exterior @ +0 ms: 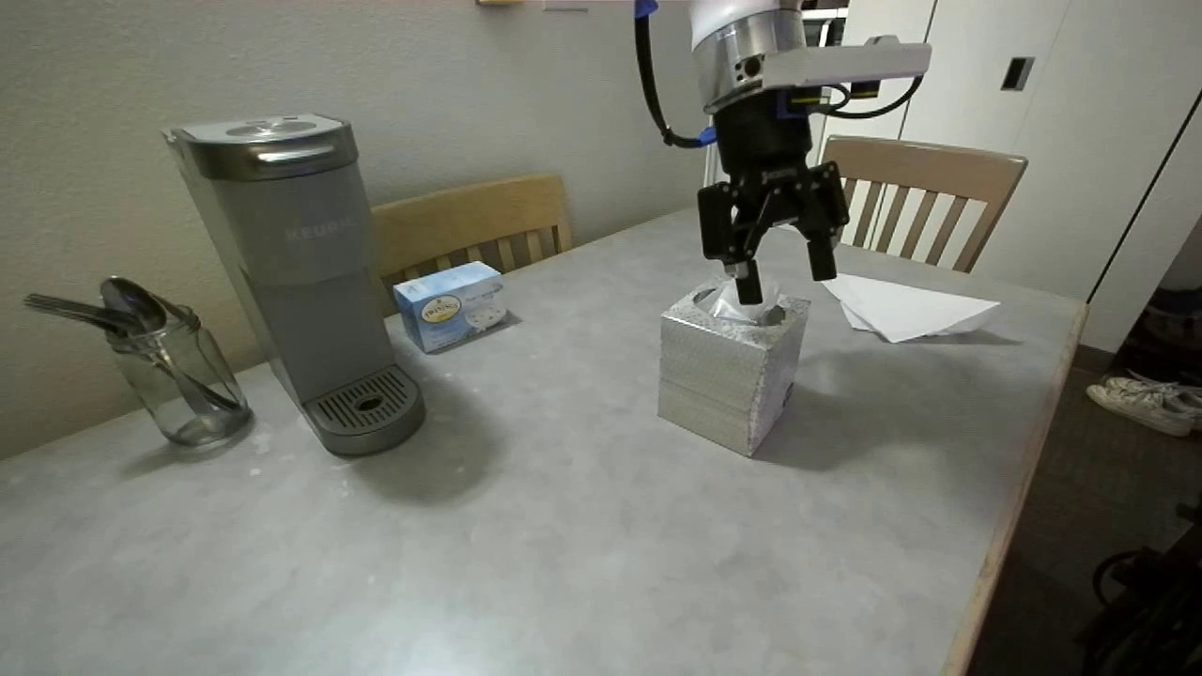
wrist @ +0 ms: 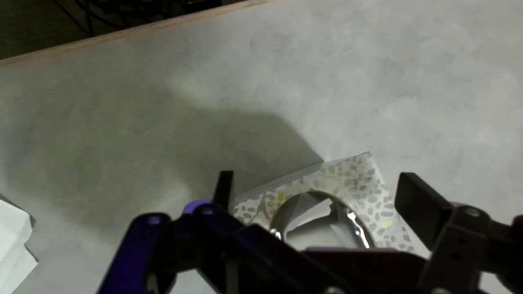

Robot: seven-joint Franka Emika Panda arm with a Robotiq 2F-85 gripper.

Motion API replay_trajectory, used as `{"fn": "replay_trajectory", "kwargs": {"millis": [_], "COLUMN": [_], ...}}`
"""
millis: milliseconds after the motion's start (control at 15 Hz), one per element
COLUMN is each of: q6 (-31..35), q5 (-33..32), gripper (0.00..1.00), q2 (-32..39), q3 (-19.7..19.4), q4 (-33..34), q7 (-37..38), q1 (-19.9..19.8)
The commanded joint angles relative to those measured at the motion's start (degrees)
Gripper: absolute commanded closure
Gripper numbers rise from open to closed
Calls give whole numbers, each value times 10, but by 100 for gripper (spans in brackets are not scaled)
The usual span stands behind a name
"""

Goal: Take one piece of tissue from the tissue box and put it on the table

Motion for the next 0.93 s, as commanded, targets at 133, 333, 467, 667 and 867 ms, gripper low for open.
{"fn": "replay_trajectory", "kwargs": {"millis": [133,333,467,667,867], "q6": [11,10,11,11,10], "q5": [-23,-13,-8,-3,0], "gripper": [0,0,26,44,67], "q2": [8,9,8,8,9], "q3": [-2,0,0,0,1], "q4": [15,19,17,15,13], "q7": [37,33,28,28,25], "q1": [10,7,5,4,3]}}
